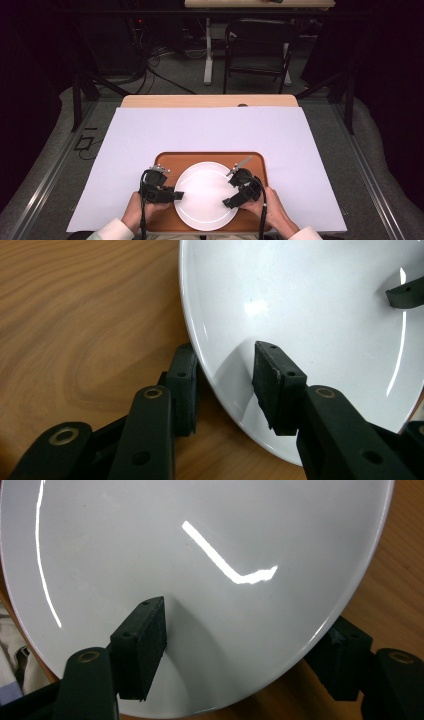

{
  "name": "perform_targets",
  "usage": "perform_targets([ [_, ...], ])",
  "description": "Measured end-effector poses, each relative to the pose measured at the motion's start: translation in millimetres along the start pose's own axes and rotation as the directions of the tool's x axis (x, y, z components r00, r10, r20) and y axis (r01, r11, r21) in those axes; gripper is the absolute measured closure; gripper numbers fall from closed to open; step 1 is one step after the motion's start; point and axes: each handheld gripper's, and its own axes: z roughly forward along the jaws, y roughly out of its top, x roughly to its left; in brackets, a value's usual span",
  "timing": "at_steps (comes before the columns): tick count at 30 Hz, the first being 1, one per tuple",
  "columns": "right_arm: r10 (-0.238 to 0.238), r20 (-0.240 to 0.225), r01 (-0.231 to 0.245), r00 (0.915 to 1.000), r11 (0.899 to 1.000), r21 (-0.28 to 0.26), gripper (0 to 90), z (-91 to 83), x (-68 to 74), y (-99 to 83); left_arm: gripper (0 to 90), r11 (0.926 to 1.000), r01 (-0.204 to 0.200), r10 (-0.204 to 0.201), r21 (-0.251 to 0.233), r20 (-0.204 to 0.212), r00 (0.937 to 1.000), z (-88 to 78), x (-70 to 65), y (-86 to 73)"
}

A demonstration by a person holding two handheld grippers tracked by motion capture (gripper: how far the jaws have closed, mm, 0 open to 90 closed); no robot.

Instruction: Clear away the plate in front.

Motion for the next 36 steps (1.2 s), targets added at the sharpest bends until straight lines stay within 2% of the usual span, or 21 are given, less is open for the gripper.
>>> perform_targets([
  [2,-0.033,0.047,0.033,0.9984,0.999,0.011,25.7,1.3,3.2,1.0,63.1,1.0000,-0.008,0.008,0.003,-0.009,0.9999,-1.0,0.7,0.2],
  [3,-0.039,0.056,0.038,0.9976,0.999,0.029,25.0,3.1,3.8,1.2,64.5,0.9999,-0.011,0.012,0.006,-0.028,0.9995,-1.8,1.6,0.0],
  [9,-0.046,0.064,0.044,0.9969,0.998,0.035,24.5,4.4,4.2,1.1,64.4,0.9999,-0.015,0.015,0.006,-0.033,0.9993,-2.4,2.4,0.3],
  [12,-0.051,0.051,0.050,0.9974,0.998,0.030,22.6,4.5,2.5,0.8,62.8,0.9999,-0.011,0.011,-0.008,-0.017,0.9998,-4.7,3.1,0.5],
  [16,-0.052,0.043,0.052,0.9977,0.999,0.007,18.5,-0.6,1.3,0.4,53.2,0.9993,-0.009,0.009,-0.035,0.009,0.9999,-9.8,3.5,1.2],
  [18,-0.049,0.039,0.050,0.9980,0.999,-0.012,16.1,-4.7,-0.5,-0.3,47.6,0.9984,-0.021,0.021,-0.053,0.006,0.9998,-13.2,2.7,2.0],
  [19,-0.047,0.032,0.048,0.9984,0.998,-0.035,15.0,-9.5,-2.8,-1.0,41.4,0.9965,-0.051,0.050,-0.066,-0.012,0.9987,-17.5,0.4,3.2],
  [20,-0.047,0.032,0.048,0.9984,0.998,-0.035,15.0,-9.5,-2.8,-1.0,38.7,0.9965,-0.051,0.050,-0.066,-0.012,0.9987,-17.5,0.4,3.2],
  [21,-0.042,0.032,0.043,0.9986,0.998,-0.048,14.5,-12.5,-3.4,-1.5,38.7,0.9943,-0.076,0.074,-0.075,-0.019,0.9970,-19.6,-1.2,3.5],
  [22,-0.049,0.034,0.051,0.9982,0.997,-0.061,13.7,-15.6,-4.5,-2.2,33.9,0.9918,-0.099,0.097,-0.081,-0.028,0.9949,-21.8,-2.8,4.2],
  [23,-0.049,0.031,0.051,0.9983,0.996,-0.077,12.9,-18.9,-5.0,-2.8,31.5,0.9901,-0.111,0.108,-0.086,-0.042,0.9933,-24.3,-5.0,4.7],
  [24,-0.061,0.041,0.065,0.9973,0.992,-0.110,8.6,-25.9,-5.9,-4.6,25.1,0.9867,-0.127,0.122,-0.102,-0.060,0.9907,-26.9,-7.3,5.1],
  [25,-0.061,0.041,0.065,0.9973,0.992,-0.110,8.6,-25.9,-5.9,-4.6,25.1,0.9845,-0.139,0.133,-0.107,-0.062,0.9892,-30.5,-9.0,5.9],
  [26,-0.069,0.042,0.074,0.9967,0.987,-0.141,5.8,-32.9,-7.3,-6.6,20.9,0.9769,-0.156,0.145,-0.146,-0.086,0.9857,-36.3,-12.2,6.1],
  [27,-0.069,0.050,0.076,0.9964,0.985,-0.155,4.0,-36.5,-7.9,-7.6,19.4,0.9769,-0.156,0.145,-0.146,-0.086,0.9857,-36.3,-12.2,6.1],
  [32,-0.066,0.065,0.078,0.9957,0.977,-0.200,0.0,-48.4,-11.1,-11.5,13.8,0.9627,-0.199,0.177,-0.183,-0.128,0.9758,-49.8,-12.7,3.7],
  [36,-0.064,0.081,0.081,0.9947,0.968,-0.238,0.0,-59.2,-14.9,-17.2,10.7,0.9498,-0.234,0.200,-0.208,-0.171,0.9648,-60.8,-9.9,-2.5],
])
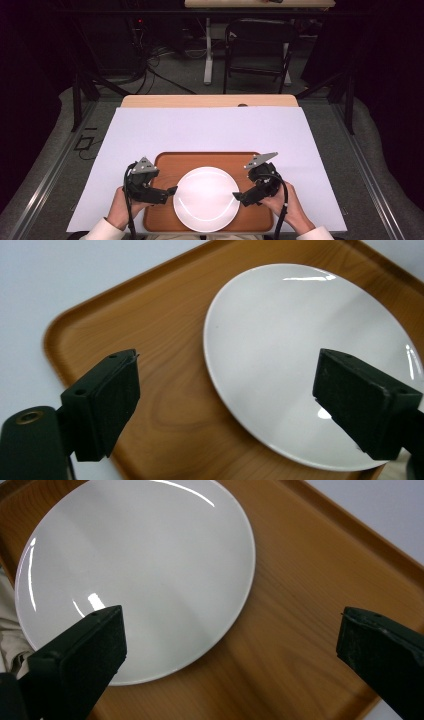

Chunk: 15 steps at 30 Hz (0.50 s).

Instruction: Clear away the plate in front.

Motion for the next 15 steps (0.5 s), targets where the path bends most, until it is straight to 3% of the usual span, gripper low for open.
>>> perform_targets([
  [3,0.011,0.021,-0.011,0.9997,0.999,-0.031,0.0,-10.5,-3.6,-5.0,9.6,0.9999,0.006,-0.007,-0.010,-0.031,0.9995,-7.9,4.8,-5.8],
  [8,0.051,0.066,-0.045,0.9965,0.996,-0.081,0.0,-29.7,-14.3,-22.6,5.9,0.9990,0.040,-0.041,-0.021,-0.046,0.9981,-19.0,17.8,-17.9],
  [15,0.103,0.099,-0.093,0.9898,0.991,-0.094,0.0,-47.1,-24.0,-48.1,3.4,0.9963,0.084,-0.085,-0.018,-0.069,0.9940,-29.5,32.4,-33.7],
])
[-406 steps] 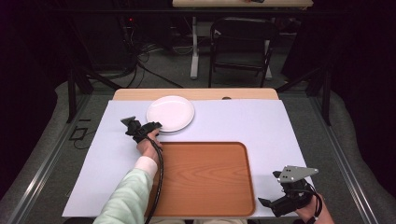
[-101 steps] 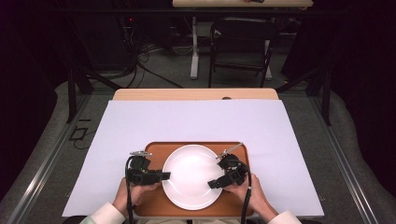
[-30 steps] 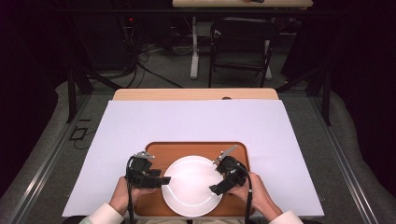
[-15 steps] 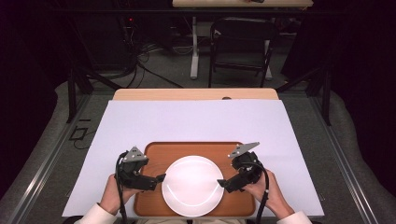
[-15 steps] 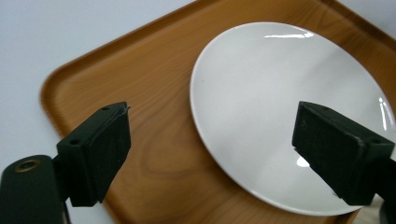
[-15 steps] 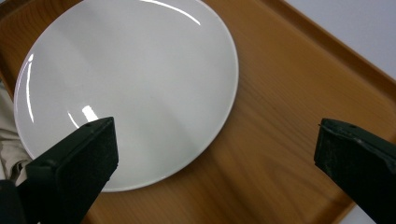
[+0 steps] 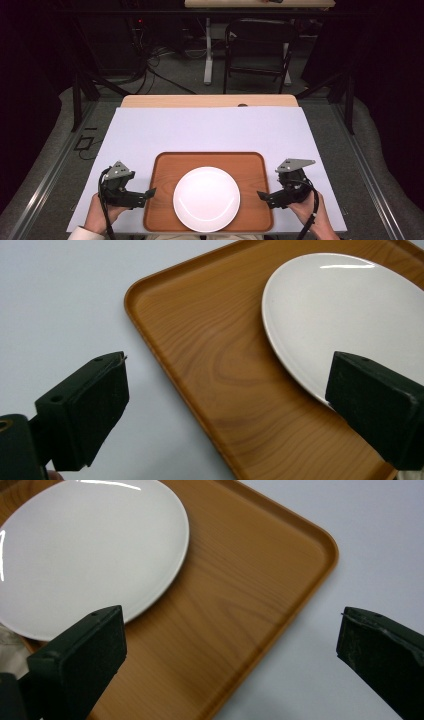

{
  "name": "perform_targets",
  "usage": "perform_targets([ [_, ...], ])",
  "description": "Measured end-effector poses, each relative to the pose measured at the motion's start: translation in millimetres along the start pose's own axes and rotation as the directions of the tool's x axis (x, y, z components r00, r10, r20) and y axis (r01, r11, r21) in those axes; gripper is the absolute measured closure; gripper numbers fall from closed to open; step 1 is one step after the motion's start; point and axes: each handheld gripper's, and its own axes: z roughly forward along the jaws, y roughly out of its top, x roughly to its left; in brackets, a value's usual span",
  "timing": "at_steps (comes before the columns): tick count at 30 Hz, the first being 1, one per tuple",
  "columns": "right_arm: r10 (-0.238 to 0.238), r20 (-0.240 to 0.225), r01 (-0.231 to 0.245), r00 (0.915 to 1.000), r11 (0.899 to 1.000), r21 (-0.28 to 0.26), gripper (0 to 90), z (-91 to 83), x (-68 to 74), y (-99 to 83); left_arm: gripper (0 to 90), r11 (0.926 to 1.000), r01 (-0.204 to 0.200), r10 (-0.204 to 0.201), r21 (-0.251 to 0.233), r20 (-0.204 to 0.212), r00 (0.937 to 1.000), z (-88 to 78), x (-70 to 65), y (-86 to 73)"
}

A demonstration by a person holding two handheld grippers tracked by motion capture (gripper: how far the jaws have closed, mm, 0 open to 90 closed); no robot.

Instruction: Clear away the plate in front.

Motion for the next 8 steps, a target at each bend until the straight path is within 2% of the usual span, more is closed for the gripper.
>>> perform_targets([
  [6,0.041,0.026,-0.041,0.9988,0.999,0.013,0.0,-18.9,-8.7,-25.2,2.7,0.9997,0.023,-0.023,-0.009,-0.015,0.9996,-3.9,9.3,-4.9],
  [8,0.053,0.027,-0.053,0.9983,0.999,0.013,0.0,-21.2,-10.0,-28.6,2.6,0.9993,0.035,-0.035,-0.010,-0.020,0.9992,-3.4,13.6,-6.1],
])
